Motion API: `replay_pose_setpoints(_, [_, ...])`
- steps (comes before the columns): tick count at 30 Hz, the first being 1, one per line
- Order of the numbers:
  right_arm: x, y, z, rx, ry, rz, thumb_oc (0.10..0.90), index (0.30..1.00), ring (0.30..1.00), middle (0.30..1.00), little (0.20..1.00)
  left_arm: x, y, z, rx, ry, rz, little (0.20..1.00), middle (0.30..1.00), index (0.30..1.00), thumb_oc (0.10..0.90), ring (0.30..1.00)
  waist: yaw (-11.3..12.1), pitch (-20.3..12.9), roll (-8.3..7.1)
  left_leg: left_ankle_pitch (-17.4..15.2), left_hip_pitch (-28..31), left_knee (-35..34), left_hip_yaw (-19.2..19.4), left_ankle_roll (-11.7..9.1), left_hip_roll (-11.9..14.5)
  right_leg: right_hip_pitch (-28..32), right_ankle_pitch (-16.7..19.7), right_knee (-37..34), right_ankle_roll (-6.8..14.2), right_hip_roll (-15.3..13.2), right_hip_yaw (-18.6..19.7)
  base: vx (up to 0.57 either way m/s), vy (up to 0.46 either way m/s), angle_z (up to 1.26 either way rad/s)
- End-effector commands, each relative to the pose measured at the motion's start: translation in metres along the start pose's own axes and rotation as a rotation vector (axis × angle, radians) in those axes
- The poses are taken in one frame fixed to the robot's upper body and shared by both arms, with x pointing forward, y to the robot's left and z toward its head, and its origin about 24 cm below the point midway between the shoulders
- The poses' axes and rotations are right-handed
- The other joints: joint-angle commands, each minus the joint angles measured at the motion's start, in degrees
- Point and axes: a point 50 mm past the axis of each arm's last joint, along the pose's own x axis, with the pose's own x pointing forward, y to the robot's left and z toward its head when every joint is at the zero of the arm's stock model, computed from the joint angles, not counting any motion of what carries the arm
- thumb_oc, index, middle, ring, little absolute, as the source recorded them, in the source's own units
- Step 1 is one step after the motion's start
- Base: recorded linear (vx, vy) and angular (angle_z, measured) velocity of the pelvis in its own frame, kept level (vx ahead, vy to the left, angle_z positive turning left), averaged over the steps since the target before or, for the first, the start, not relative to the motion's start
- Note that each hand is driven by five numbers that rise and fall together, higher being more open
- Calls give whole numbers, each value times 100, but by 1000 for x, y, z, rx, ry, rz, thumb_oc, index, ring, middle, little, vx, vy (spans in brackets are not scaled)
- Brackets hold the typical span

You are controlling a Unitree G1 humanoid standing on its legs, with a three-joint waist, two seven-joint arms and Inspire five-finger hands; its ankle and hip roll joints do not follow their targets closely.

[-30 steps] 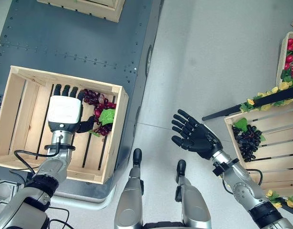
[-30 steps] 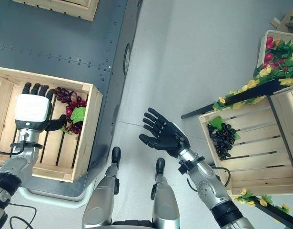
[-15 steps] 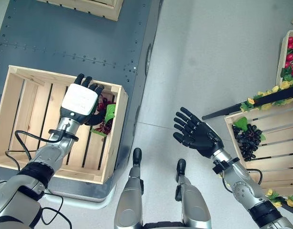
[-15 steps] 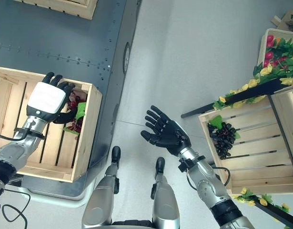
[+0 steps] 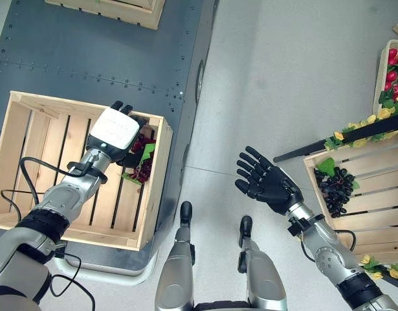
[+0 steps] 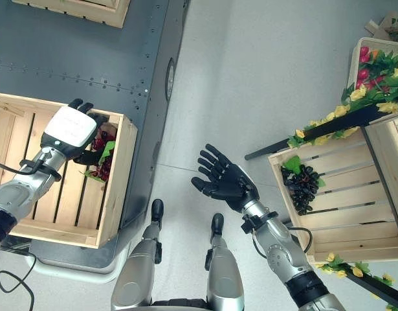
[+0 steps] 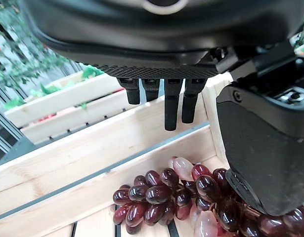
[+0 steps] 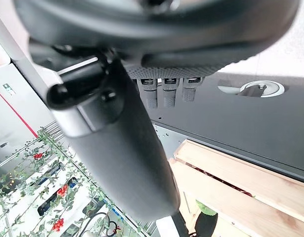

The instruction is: Pick up the fruits from the basket on one side to the basket on the other side

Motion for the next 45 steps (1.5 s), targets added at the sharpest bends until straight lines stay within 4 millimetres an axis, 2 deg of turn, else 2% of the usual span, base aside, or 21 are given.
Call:
replay_pose_setpoints(1, [7, 16, 35, -11, -183, 100, 800, 900, 900, 900, 900, 3, 6, -6, 4, 48, 50, 900, 900, 900, 800, 900, -84, -13, -52, -510, -23, 467, 422, 232, -81, -901, 289, 820, -274, 36, 320, 15, -33, 0])
replay_pose_setpoints(7, [4, 16, 29, 14, -203, 91, 800, 900, 900, 900, 900, -10, 12, -22, -4, 217, 363, 900, 900, 900, 800, 900, 26, -32, -131, -483, -25, 378, 372, 213, -81, -915, 270, 808, -302, 59, 200, 0, -52, 0])
replay_pose_setpoints(10, [1, 17, 24, 27, -206, 81, 800, 900, 900, 900, 900, -22, 11, -21, -29, 276, 484, 900, 900, 900, 800, 900, 100, -51, -162, -480, -1, 339, 331, 216, -101, -887, 257, 797, -315, 62, 144, 20, -48, 3])
replay_pose_setpoints(18, [-1, 20, 19, 57, -221, 75, 800, 900, 900, 900, 900, -36, 9, -11, -88, 353, 643, 900, 900, 900, 800, 900, 199, -79, -230, -486, 52, 276, 252, 220, -128, -839, 236, 776, -337, 91, 97, 7, -25, 2])
replay_pose_setpoints(23, [-2, 22, 16, 68, -226, 77, 800, 900, 900, 900, 900, -38, 3, -3, -122, 351, 590, 900, 900, 900, 800, 900, 221, -106, -246, -497, 89, 247, 240, 223, -132, -826, 222, 785, -339, 106, 88, 0, 0, 0])
replay_pose_setpoints(25, [-1, 22, 16, 67, -224, 78, 800, 900, 900, 900, 900, -40, -5, 2, -139, 350, 504, 900, 900, 900, 800, 900, 225, -109, -243, -493, 121, 226, 231, 228, -137, -796, 220, 776, -346, 122, 91, 0, 0, 0])
replay_pose_setpoints(32, [-3, 19, 20, 53, -222, 83, 800, 900, 900, 900, 900, -42, -20, 4, -131, 292, 324, 900, 900, 900, 800, 900, 173, -74, -148, -473, 146, 215, 243, 239, -141, -783, 223, 782, -346, 124, 95, 0, 0, 0])
replay_pose_setpoints(41, [1, 16, 25, 26, -208, 83, 800, 900, 900, 900, 900, -26, -19, 6, -92, 179, 189, 900, 900, 900, 800, 900, 75, -44, -56, -449, 109, 265, 297, 241, -132, -828, 263, 804, -339, 100, 136, -4, 19, 0])
replay_pose_setpoints(45, [3, 15, 29, 17, -211, 85, 800, 900, 900, 900, 900, -18, -13, 1, -53, 160, 156, 900, 900, 900, 800, 900, 40, 2, -36, -440, 103, 252, 327, 245, -134, -843, 294, 781, -321, 84, 141, 1, 8, 0])
